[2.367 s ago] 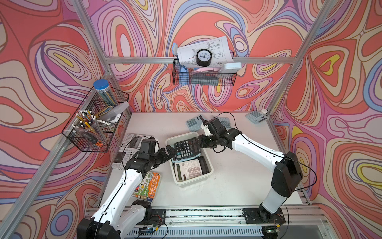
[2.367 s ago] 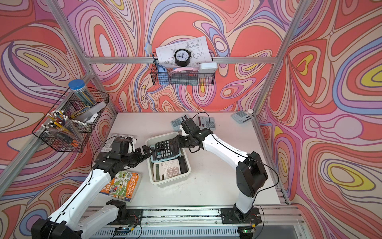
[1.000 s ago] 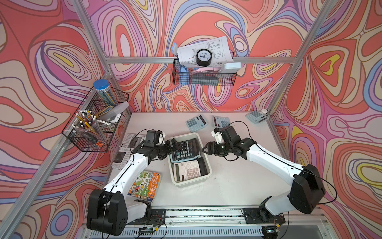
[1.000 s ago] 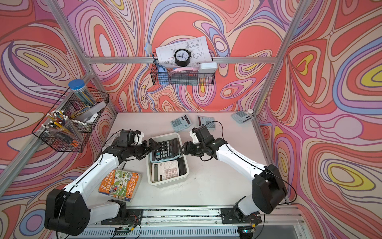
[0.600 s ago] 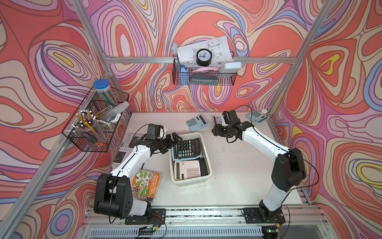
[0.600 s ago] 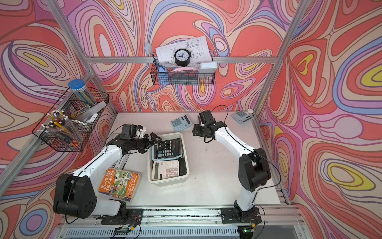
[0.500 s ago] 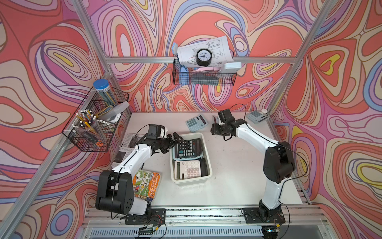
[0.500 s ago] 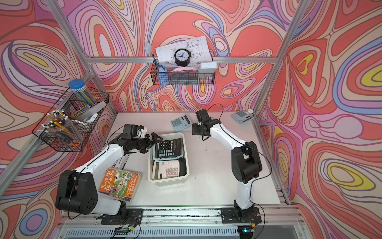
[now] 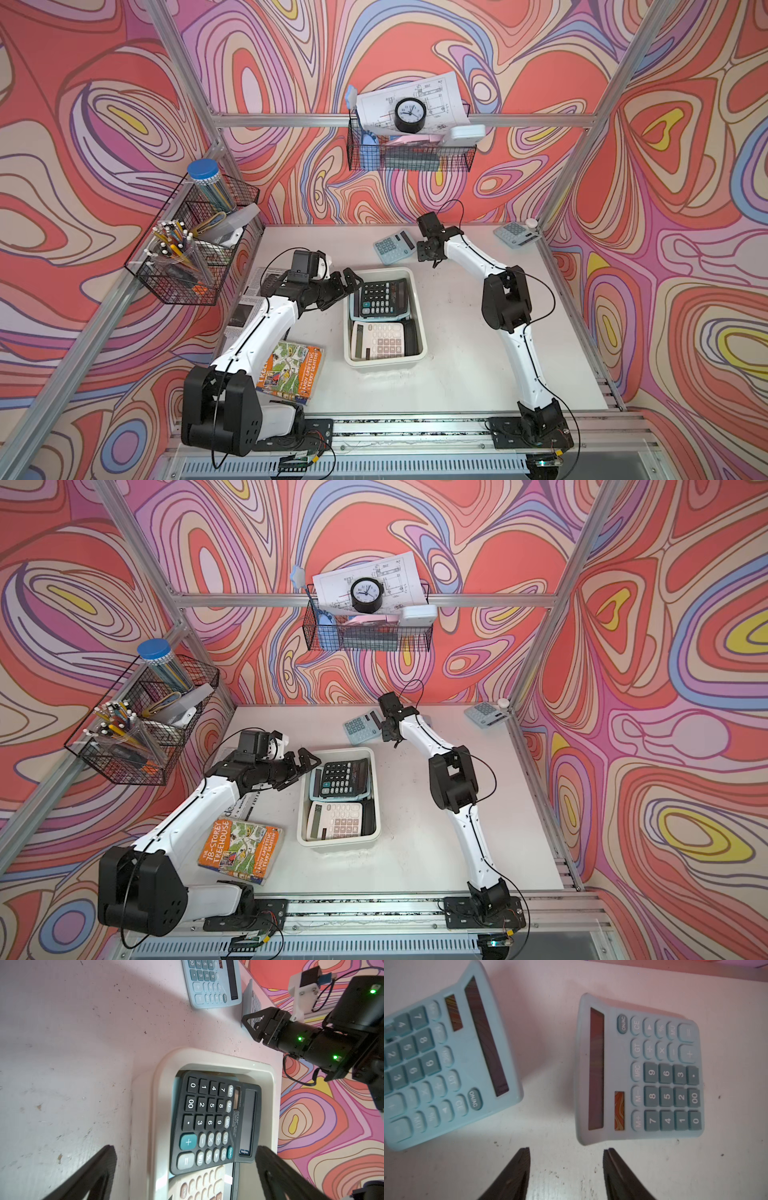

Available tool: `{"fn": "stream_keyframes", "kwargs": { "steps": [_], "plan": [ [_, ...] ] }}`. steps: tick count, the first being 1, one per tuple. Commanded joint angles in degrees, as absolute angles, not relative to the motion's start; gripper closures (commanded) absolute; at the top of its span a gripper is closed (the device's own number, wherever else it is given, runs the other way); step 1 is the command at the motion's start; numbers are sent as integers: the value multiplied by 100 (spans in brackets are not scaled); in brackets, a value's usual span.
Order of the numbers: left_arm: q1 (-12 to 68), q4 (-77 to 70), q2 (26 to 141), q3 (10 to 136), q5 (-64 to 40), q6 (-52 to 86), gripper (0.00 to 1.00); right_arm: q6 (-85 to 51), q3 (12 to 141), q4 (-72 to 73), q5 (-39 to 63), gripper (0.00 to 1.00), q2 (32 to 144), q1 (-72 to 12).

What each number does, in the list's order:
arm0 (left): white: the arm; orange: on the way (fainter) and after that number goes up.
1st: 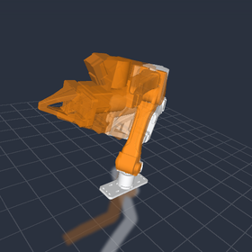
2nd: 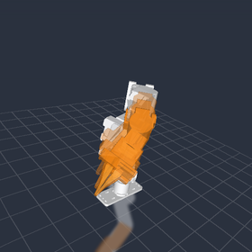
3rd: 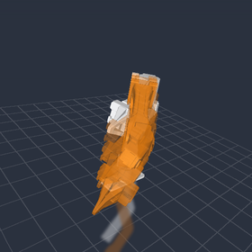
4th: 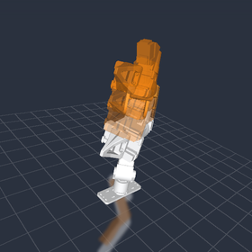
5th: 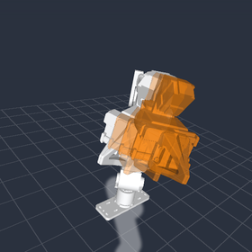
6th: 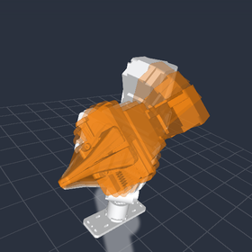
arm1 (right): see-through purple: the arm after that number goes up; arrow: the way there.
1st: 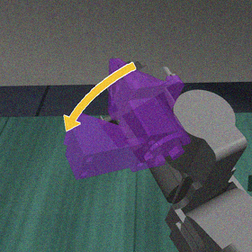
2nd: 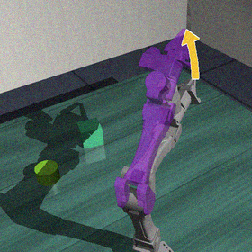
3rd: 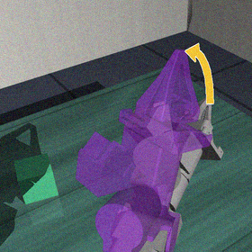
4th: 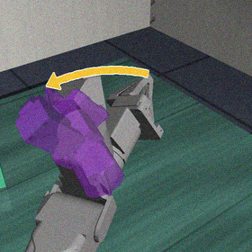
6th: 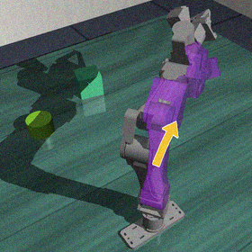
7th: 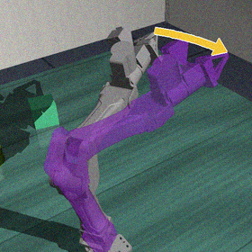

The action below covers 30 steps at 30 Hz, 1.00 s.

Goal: Put the calculator in the storage box
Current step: Adjust the storage box at the center of the board, then pick up the calculator at the center of the board.

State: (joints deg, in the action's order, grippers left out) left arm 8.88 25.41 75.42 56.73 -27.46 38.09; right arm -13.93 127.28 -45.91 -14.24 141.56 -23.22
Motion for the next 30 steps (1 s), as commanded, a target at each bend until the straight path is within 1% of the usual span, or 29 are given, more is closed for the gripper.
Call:
{"fn": "stream_keyframes", "kwargs": {
  "steps": [1, 4, 6, 12, 14, 17, 22, 23, 25, 30],
  "plan": [
    [835, 2931, 7378, 5792, -2512, 3638, 2, -1089, 13114, -4873, -2013, 46, 14527, -2284],
    [835, 2985, 7270, 5801, -2512, 3648, 1, -973, 13424, -4979, -2218, 51, 14817, -2250],
    [833, 2976, 7221, 5780, -2551, 3686, 1, -917, 13571, -5046, -2323, 53, 14934, -2228],
    [835, 2777, 7182, 5600, -2777, 3837, 1, -773, 13648, -4968, -2495, 59, 14891, -2207],
    [835, 2771, 7177, 5588, -2793, 3844, 1, -714, 13674, -4959, -2521, 63, 14854, -2209],
    [831, 2825, 7149, 5607, -2846, 3832, 2, -630, 13640, -4933, -2489, 72, 14812, -2195],
    [835, 2903, 7031, 5607, -2896, 3823, 1, -588, 13436, -4911, -2470, 90, 14691, -2169],
    [835, 2922, 7002, 5601, -2902, 3824, 2, -606, 13366, -4918, -2470, 95, 14620, -2171],
    [835, 2954, 6941, 5607, -2928, 3825, 2, -678, 13105, -4843, -2427, 100, 14398, -2169],
    [835, 3100, 6676, 5677, -2934, 3773, 1, -920, 11928, -4457, -2200, 100, 13454, -2176]
  ]
}}
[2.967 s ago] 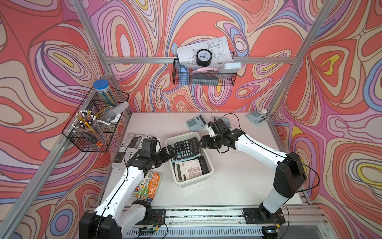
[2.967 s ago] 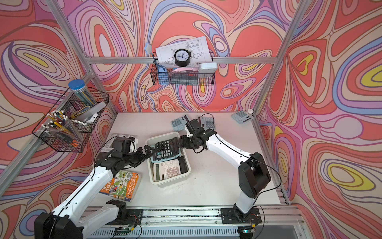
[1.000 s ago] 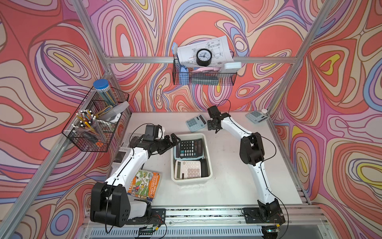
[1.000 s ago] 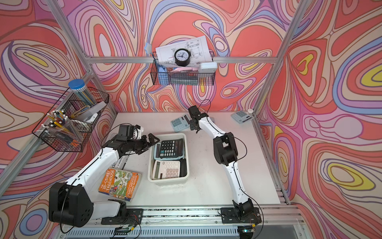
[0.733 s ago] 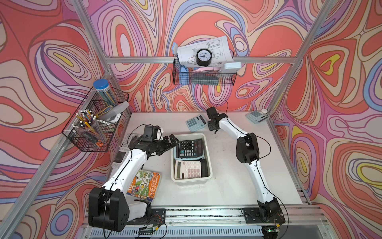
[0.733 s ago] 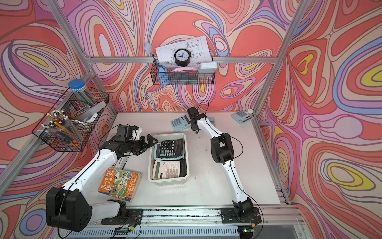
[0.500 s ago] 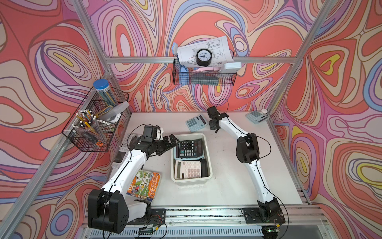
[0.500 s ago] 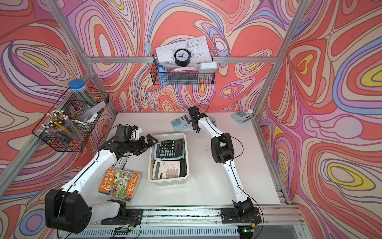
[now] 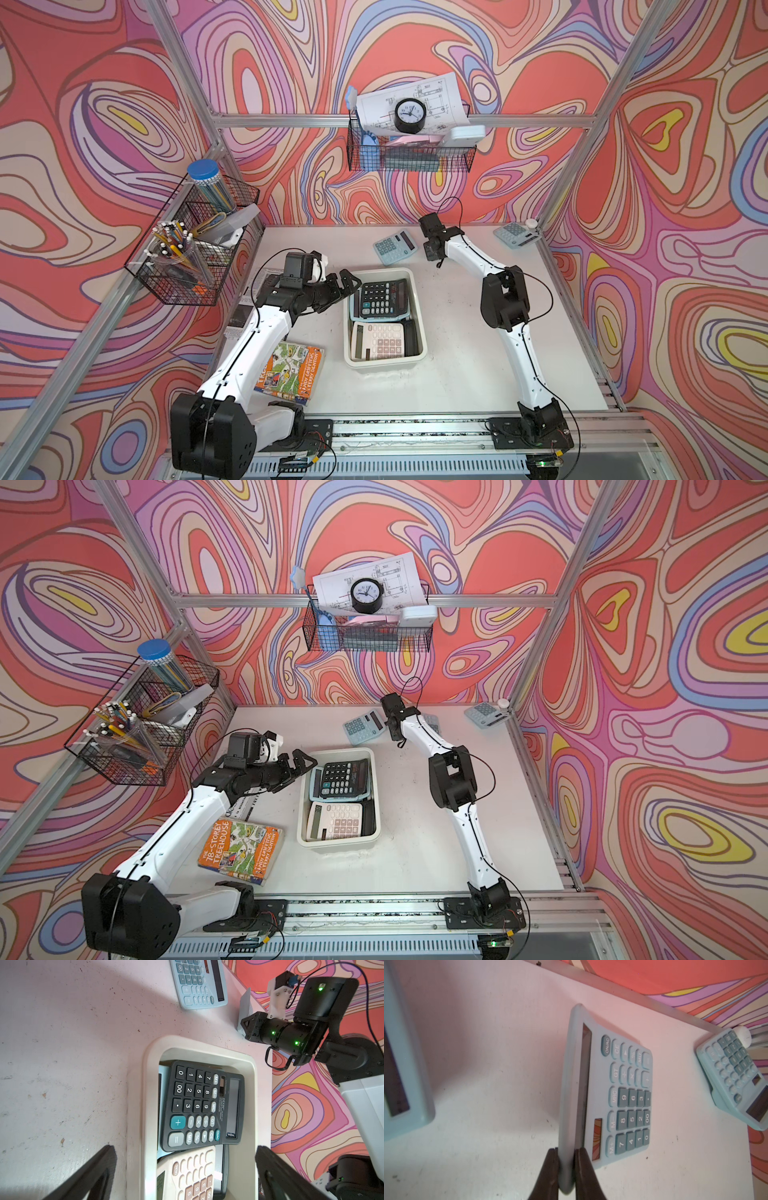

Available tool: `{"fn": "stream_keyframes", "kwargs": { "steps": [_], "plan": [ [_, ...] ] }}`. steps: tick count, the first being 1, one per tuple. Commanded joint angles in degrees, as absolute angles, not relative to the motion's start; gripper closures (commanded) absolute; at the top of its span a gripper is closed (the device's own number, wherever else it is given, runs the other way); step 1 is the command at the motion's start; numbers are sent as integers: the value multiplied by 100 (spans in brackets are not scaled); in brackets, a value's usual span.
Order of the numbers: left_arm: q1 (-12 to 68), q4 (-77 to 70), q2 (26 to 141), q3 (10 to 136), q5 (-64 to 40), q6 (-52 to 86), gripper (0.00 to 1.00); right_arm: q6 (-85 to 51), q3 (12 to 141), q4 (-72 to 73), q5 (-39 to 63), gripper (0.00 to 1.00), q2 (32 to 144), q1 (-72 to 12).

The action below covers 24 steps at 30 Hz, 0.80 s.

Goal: Put the calculator in the storage box
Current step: Pick up the calculator at the center of the board.

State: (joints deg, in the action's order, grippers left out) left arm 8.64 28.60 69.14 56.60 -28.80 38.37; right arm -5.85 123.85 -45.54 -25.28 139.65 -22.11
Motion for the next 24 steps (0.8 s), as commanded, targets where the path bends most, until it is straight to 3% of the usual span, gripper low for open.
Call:
{"fn": "stream_keyframes", "kwargs": {
  "steps": [1, 12, 24],
  "plan": [
    [835, 3146, 6650, 5710, -2897, 3750, 2, -962, 11686, -4372, -2163, 100, 13204, -2175],
    [835, 3320, 6655, 6037, -3076, 3811, 1, -1474, 9045, -3527, -1316, 100, 10679, -2326],
    [845, 3958, 6874, 6639, -3974, 3238, 2, -1111, 7866, -3279, -377, 100, 8609, -2544]
  ]
}}
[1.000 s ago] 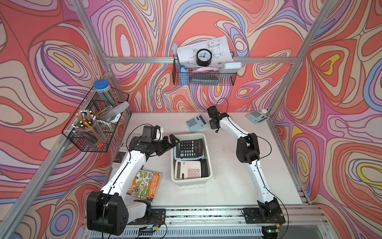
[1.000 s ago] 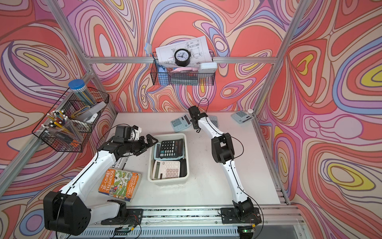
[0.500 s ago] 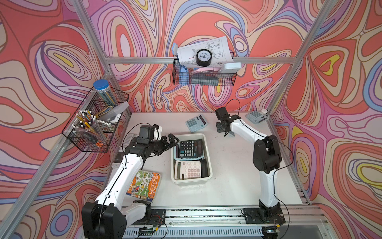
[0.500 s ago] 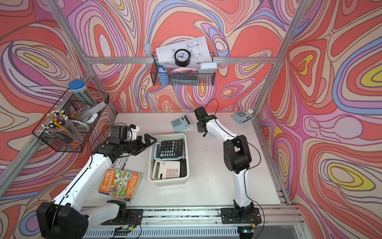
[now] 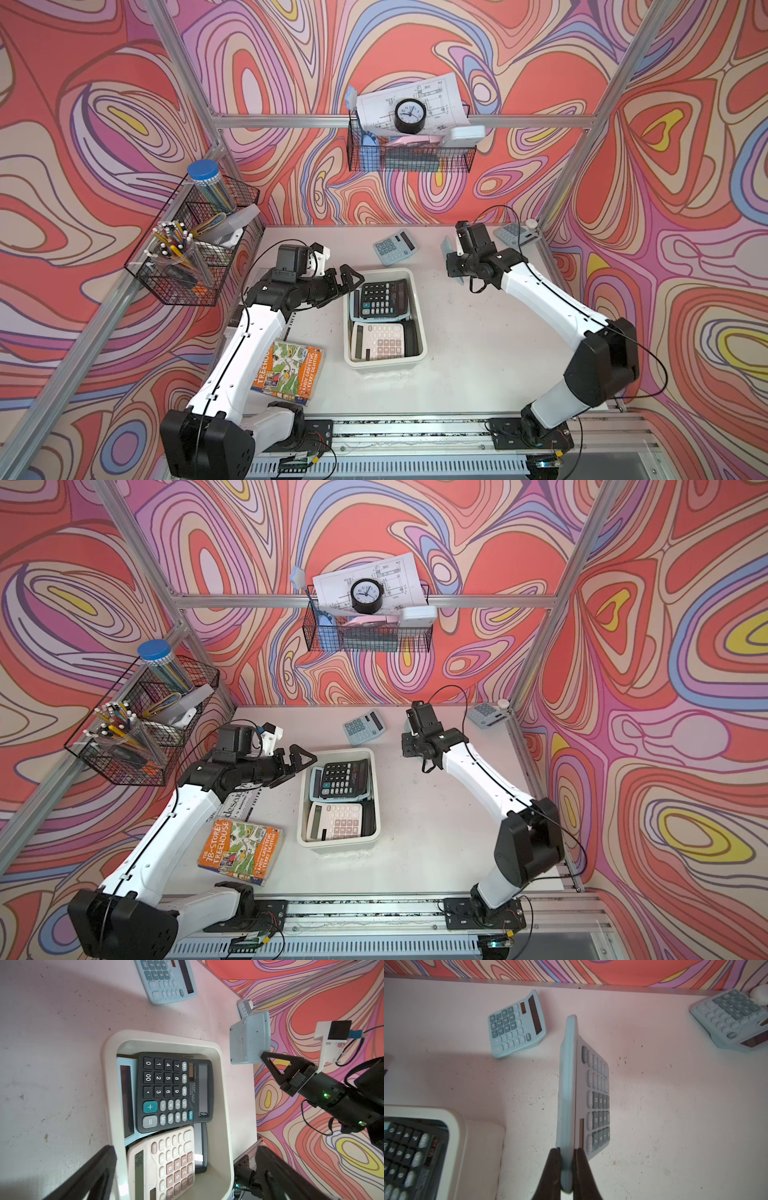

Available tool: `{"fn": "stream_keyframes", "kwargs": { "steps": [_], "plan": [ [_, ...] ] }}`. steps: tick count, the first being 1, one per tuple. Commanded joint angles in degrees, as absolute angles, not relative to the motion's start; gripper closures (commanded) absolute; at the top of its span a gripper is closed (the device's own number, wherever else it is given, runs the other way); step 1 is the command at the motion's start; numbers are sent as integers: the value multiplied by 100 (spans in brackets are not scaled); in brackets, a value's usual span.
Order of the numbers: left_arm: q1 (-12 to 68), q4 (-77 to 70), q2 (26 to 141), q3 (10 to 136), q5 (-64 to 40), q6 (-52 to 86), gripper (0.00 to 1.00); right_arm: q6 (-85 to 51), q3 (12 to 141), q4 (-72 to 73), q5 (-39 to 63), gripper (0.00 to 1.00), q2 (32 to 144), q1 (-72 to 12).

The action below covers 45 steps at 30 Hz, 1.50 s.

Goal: Put the calculator in the storage box
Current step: Pick up the calculator at the center of the board.

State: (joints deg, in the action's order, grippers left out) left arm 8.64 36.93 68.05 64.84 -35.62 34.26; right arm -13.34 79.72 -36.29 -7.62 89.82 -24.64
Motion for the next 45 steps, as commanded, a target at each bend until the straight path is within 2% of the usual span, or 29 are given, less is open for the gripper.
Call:
{"fn": "stream_keyframes", "kwargs": {
  "steps": [1, 16, 25, 34, 41, 45],
  "plan": [
    [848, 3975, 6898, 6672, -4051, 3222, 2, -1043, 7826, -3229, -314, 100, 8505, -2590],
    [831, 3760, 7206, 6949, -4648, 3557, 2, 902, 7563, -2534, -765, 100, 7783, -4033],
    [694, 3174, 7507, 7013, -4996, 4940, 2, 2128, 7253, -2094, -1484, 100, 7722, -4812],
    [628, 2430, 7736, 6899, -5304, 6446, 2, 2533, 7119, -1880, -1608, 100, 7757, -5215],
    [624, 3136, 8215, 7159, -5415, 6449, 2, 2713, 7092, -1820, -1637, 100, 7778, -5570],
    [633, 3183, 8348, 7123, -5540, 6359, 6, 2749, 7119, -1807, -1555, 100, 7815, -5745]
  ]
}}
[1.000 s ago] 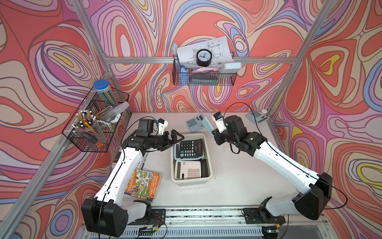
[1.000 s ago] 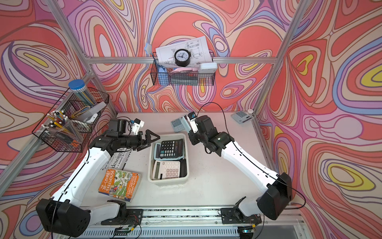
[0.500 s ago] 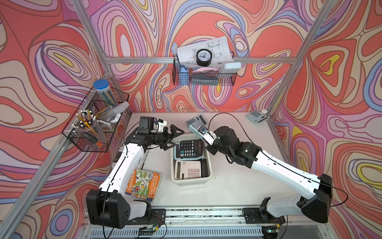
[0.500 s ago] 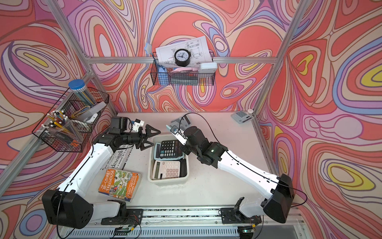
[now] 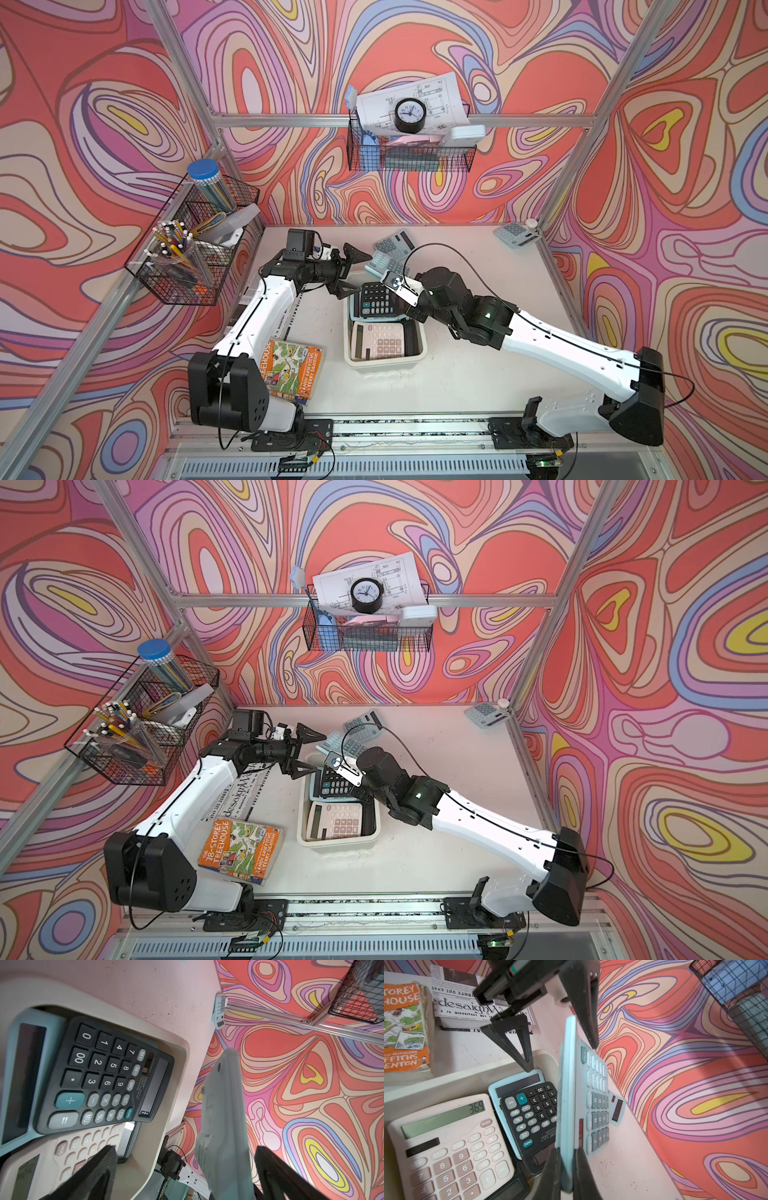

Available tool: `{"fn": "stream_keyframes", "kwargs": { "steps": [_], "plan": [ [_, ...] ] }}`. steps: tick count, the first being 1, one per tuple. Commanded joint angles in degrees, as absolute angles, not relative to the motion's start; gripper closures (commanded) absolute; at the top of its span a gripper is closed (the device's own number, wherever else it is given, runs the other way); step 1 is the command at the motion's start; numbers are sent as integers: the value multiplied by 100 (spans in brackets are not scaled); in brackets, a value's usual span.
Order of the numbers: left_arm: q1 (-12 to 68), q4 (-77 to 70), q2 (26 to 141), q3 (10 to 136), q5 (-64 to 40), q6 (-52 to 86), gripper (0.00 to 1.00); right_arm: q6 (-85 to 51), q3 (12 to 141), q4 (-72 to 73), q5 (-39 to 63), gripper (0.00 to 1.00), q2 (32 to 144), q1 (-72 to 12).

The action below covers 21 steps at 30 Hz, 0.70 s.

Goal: Put the calculator in the storage box
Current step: Pick up the calculator at the center of the board.

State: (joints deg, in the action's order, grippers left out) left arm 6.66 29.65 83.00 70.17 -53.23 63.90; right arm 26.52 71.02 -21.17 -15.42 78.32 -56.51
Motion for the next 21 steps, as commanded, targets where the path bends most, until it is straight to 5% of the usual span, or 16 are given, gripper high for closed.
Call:
{"fn": "stream_keyframes", "kwargs": {
  "steps": [1, 11, 21],
  "plan": [
    [633, 3128, 8365, 7074, -5576, 6356, 8, 2755, 7135, -1811, -1520, 100, 7830, -5785],
    [633, 2602, 8637, 6759, -6052, 6415, 38, 2747, 7120, -1722, -1293, 100, 7889, -5994],
    [633, 2186, 8697, 6631, -6344, 6492, 83, 2723, 7154, -1710, -1309, 100, 8010, -6029]
  ]
}}
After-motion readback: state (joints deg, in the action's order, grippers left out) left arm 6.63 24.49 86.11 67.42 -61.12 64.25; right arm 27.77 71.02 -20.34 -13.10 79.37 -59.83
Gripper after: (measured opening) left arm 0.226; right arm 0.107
